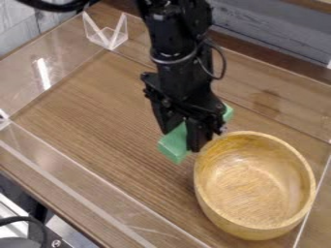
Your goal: Put the green block in the brown bowl
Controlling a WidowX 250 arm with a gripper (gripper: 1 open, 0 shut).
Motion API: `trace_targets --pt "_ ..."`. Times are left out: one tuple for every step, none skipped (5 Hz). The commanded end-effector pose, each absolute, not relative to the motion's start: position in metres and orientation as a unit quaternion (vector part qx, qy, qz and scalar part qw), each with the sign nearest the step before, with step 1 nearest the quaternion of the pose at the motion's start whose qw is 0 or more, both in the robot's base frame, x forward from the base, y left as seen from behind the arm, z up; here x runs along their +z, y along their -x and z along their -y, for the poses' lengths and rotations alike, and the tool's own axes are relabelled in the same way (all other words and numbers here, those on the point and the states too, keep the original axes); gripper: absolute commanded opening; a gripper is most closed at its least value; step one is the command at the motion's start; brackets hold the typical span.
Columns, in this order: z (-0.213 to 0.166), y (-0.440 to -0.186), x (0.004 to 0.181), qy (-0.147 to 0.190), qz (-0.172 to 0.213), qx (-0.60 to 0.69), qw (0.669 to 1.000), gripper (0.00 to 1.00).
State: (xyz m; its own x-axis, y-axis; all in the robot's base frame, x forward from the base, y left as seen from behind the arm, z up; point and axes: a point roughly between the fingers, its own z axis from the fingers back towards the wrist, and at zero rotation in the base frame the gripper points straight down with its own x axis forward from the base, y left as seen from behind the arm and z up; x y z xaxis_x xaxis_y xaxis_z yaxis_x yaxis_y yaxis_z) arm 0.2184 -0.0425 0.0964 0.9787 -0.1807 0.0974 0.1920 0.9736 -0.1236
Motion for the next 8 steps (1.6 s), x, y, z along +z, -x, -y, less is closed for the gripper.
trace_targets --pt "0.047 -0.222 0.107 0.066 0.069 -0.095 0.991 0.0" --pt "0.049 -0.221 0.108 0.066 0.071 -0.09 0.991 0.0" --pt "0.051 -0.22 0.108 0.066 0.072 -0.086 0.992 0.0" --pt "0.054 -0.219 0.109 0.067 0.072 -0.081 0.992 0.0" --pt "0.057 -0.217 0.11 0.067 0.073 -0.079 0.992 0.0" --pt "0.061 -0.216 0.11 0.067 0.074 -0.076 0.992 0.0" --pt "0.064 -0.215 0.109 0.067 0.074 -0.076 0.992 0.0" --pt "0.066 -0.214 0.108 0.066 0.075 -0.076 0.992 0.0"
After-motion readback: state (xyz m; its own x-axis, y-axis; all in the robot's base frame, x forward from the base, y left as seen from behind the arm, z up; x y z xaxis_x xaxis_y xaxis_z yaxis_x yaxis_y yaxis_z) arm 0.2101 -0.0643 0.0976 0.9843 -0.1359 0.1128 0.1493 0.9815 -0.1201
